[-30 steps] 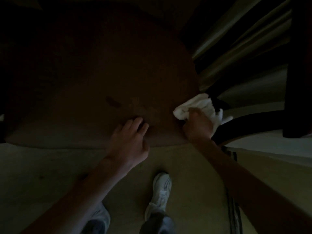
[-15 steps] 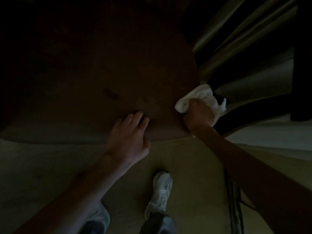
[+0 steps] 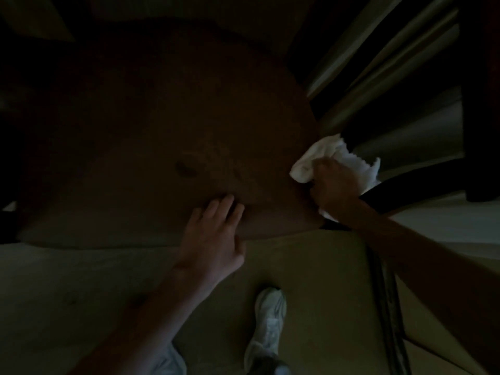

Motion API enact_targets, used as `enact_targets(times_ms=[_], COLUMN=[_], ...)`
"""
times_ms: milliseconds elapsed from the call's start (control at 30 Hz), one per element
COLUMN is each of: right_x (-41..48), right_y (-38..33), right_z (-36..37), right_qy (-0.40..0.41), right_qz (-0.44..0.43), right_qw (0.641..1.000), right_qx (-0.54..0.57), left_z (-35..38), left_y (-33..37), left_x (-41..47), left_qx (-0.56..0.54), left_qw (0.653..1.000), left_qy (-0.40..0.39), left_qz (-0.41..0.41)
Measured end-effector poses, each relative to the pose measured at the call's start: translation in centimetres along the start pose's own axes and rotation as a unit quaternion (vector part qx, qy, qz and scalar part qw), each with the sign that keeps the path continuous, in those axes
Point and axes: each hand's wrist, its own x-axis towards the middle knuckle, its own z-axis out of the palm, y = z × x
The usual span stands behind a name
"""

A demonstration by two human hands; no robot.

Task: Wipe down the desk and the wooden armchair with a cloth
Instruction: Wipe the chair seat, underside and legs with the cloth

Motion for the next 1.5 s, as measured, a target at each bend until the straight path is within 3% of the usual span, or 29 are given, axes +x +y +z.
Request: enact_targets(times_ms=[100,200,267,400,500,567,667,767,900,967,1033,1100,1167,1300,1500], right_x=[-4.0,-9.6,-11.6,-11.7,-10.3,-9.2,-8.0,-7.5,-7.9,-8.1,-8.1,-8.4,-9.0,-9.7,-11.1], right_y=[-0.6,-1.2,-0.9,-1.2,-1.1,-1.2,-1.9,-2.7,-2.6,-2.2,-1.6,-1.0,-0.8,-1.3,-3.4], right_z=[1.9,3.2,2.6,-0.6,-4.6,-8.0,-12.3,-15.7,-19.0,-20.3,-21.2,-21.9,-22.2,-21.7,-20.1], right_qy=[-0.032,-0.135,-0.181,-0.14,-0.06,-0.014,-0.058,-0.104,-0.189,-0.211,-0.226,-0.237,-0.227,-0.153,-0.073], right_qz=[-0.024,-0.116,-0.135,-0.136,-0.132,-0.107,-0.051,-0.027,-0.037,-0.058,-0.068,-0.073,-0.069,-0.037,-0.003], right_qw=[0.999,0.978,0.969,0.98,0.984,0.974,0.92,0.853,0.728,0.689,0.656,0.637,0.666,0.751,0.779], right_qx=[-0.025,-0.106,-0.102,-0.023,0.102,0.199,0.384,0.511,0.658,0.691,0.717,0.73,0.707,0.641,0.623], left_z=[-0.2,-0.6,-1.1,-2.2,-3.6,-5.4,-8.6,-11.7,-15.7,-17.2,-18.2,-19.0,-20.0,-21.7,-22.7], left_y=[0.1,0.4,0.5,0.1,0.3,0.7,0.6,0.2,-0.2,-0.4,-0.7,-0.8,-0.6,0.9,4.0], left_x=[0.2,-0.1,-0.2,0.6,0.8,0.8,1.2,1.6,1.6,1.3,0.8,0.1,-0.6,-1.3,-2.5], left_qx=[-0.012,-0.032,-0.054,-0.108,-0.233,-0.422,-0.626,-0.725,-0.82,-0.843,-0.843,-0.831,-0.802,-0.686,-0.536], left_qw=[1.0,0.999,0.996,0.987,0.958,0.882,0.746,0.653,0.531,0.493,0.496,0.522,0.572,0.709,0.805], left_qy=[-0.002,-0.032,-0.059,-0.111,-0.138,-0.136,-0.101,-0.105,-0.144,-0.164,-0.165,-0.137,-0.095,0.024,0.171], left_qz=[-0.009,-0.023,-0.037,-0.045,-0.094,-0.16,-0.204,-0.193,-0.159,-0.138,-0.129,-0.135,-0.143,-0.161,-0.187])
